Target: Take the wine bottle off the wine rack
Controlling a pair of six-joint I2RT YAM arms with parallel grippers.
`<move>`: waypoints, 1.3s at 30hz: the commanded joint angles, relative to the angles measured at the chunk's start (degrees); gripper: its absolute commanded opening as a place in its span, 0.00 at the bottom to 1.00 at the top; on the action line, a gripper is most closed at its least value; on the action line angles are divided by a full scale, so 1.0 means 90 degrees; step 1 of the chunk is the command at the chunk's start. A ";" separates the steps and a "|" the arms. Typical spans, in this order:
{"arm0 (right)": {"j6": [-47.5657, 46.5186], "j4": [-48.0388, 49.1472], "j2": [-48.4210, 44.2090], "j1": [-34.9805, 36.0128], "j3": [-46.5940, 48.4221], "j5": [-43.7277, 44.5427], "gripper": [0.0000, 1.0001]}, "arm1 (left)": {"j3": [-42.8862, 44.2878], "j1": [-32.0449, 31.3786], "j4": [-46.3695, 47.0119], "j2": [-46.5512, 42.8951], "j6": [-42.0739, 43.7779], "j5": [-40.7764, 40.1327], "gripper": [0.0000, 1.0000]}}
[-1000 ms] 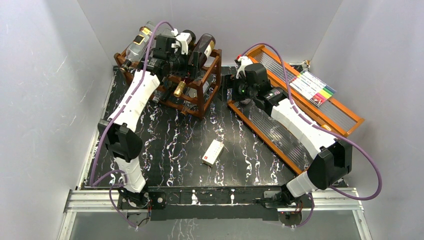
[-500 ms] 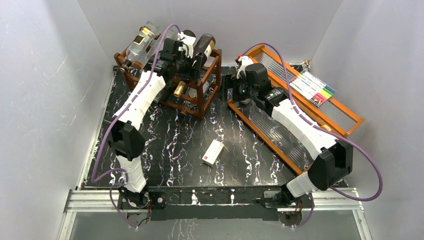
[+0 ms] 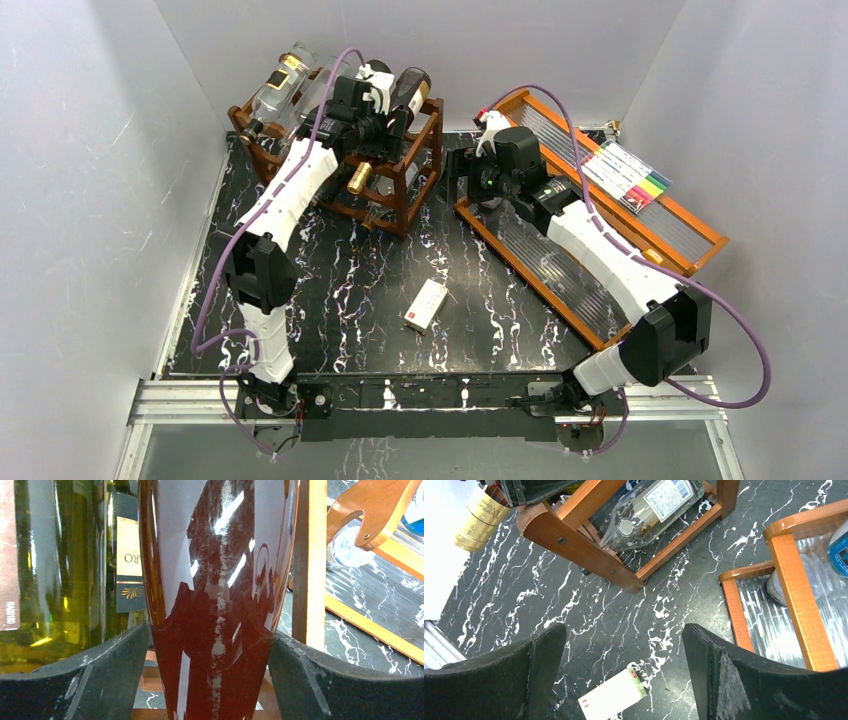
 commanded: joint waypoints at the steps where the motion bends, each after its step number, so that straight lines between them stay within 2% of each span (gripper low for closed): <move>1: -0.0152 0.0258 -0.0285 0.0022 -0.0048 0.0118 0.98 | 0.0031 -0.0042 -0.0182 0.0023 0.0063 -0.0059 0.81; 15: -0.0162 0.0385 -0.0185 0.0021 0.0124 0.0082 0.98 | -0.0133 -0.0042 -0.0009 -0.0238 0.0006 0.0071 0.47; 27: 0.0140 0.0744 0.0154 0.0016 0.0658 -0.0280 0.98 | -0.0076 -0.0042 0.0030 -0.0374 -0.0148 0.0232 0.24; 39: 0.0158 0.0797 -0.0074 0.0023 0.0424 -0.0145 0.98 | 0.0155 -0.0042 0.0083 -0.0430 -0.0404 0.0397 0.06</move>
